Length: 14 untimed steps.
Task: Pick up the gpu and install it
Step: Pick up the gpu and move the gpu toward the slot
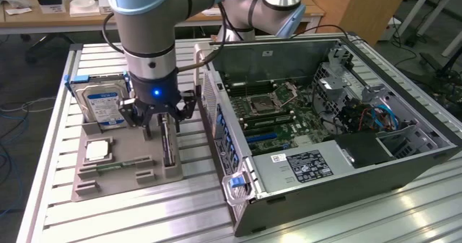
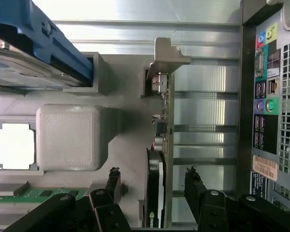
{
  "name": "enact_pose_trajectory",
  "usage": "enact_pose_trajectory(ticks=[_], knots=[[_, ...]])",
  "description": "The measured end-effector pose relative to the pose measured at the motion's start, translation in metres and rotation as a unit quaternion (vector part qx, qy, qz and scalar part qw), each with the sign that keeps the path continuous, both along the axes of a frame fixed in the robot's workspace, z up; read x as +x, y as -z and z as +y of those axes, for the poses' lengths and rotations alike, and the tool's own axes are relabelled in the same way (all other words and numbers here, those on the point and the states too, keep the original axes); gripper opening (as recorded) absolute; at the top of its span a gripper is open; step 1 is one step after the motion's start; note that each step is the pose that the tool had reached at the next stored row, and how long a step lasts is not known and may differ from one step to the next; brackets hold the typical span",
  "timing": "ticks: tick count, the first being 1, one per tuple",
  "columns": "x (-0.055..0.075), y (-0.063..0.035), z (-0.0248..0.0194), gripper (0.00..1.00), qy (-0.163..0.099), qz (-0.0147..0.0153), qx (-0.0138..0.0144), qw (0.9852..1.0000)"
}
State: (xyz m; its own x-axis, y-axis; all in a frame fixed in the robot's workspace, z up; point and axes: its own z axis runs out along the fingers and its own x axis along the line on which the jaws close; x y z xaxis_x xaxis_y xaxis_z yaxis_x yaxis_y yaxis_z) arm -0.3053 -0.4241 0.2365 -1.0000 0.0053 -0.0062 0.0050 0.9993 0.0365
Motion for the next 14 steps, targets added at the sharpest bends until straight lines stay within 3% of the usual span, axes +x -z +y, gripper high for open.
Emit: enact_pose_trajectory(ticks=[14], knots=[[0.0,0.0254,-0.0006,0.65,0.017,-0.0001,-0.0018,0.9998]])
